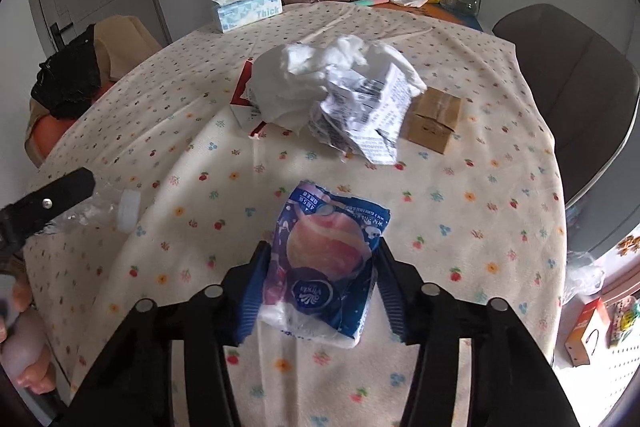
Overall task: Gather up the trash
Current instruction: 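Grasp the clear plastic bag with the left gripper while the right gripper grasps the blue wrapper, then carry the plastic bag and blue wrapper over the bin with both grippers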
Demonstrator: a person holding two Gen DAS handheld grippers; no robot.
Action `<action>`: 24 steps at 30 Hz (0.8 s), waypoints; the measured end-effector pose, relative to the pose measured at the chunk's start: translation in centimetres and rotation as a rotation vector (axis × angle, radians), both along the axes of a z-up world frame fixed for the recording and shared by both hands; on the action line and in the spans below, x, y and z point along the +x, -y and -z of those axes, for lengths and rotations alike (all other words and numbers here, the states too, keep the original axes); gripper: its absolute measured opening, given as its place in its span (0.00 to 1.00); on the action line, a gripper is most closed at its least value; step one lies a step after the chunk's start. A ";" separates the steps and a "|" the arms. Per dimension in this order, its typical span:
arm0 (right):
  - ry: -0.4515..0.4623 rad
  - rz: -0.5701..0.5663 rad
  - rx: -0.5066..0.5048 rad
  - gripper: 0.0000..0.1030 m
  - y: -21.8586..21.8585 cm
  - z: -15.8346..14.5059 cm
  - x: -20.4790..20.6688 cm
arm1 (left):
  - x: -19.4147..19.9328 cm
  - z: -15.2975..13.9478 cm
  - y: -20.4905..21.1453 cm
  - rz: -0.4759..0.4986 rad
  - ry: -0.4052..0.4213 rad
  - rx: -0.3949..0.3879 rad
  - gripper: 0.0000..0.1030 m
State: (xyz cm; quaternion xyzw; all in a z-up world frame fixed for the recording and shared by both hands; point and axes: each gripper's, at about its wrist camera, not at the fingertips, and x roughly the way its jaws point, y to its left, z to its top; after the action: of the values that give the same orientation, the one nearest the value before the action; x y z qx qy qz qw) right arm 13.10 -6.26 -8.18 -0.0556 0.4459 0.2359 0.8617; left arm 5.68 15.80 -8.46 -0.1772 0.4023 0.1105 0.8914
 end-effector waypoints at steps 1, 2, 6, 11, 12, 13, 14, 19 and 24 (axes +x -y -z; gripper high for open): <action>0.003 0.000 -0.006 0.51 0.1 0.0 -0.1 | 0.2 0.4 0.2 0.004 -0.014 -0.003 0.89; 0.008 -0.002 -0.011 0.52 0.1 0.1 -0.3 | 0.2 0.7 0.3 0.009 -0.011 -0.013 0.89; 0.033 -0.018 -0.031 0.53 -0.1 0.1 -0.8 | 0.2 0.6 1.0 0.010 -0.017 0.016 0.86; 0.034 -0.024 0.012 0.30 0.7 -0.7 -0.9 | 0.1 -0.8 1.5 0.019 0.019 0.035 0.85; 0.035 -0.023 0.019 0.29 1.0 -0.9 -0.9 | 0.1 -1.1 1.6 0.021 0.024 0.035 0.85; 0.033 -0.022 0.030 0.28 1.3 -1.0 -0.9 | 0.1 -1.4 1.8 0.023 0.034 0.036 0.85; 0.032 -0.021 0.041 0.26 1.6 -1.1 -0.9 | 0.0 -1.7 2.0 0.025 0.042 0.039 0.85; 0.044 -0.017 0.086 0.24 2.8 -2.0 -1.1 | 0.4 -3.2 3.3 0.051 0.075 0.042 0.85; 0.069 -0.003 0.132 0.24 4.8 -3.5 -1.3 | 1.1 -4.7 5.6 0.096 0.110 0.049 0.85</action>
State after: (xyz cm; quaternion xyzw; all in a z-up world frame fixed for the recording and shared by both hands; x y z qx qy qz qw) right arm 11.76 -11.07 -4.72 -0.0075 0.3992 0.2638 0.8781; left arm 6.79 10.18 -3.73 -0.1418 0.3578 0.0675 0.9205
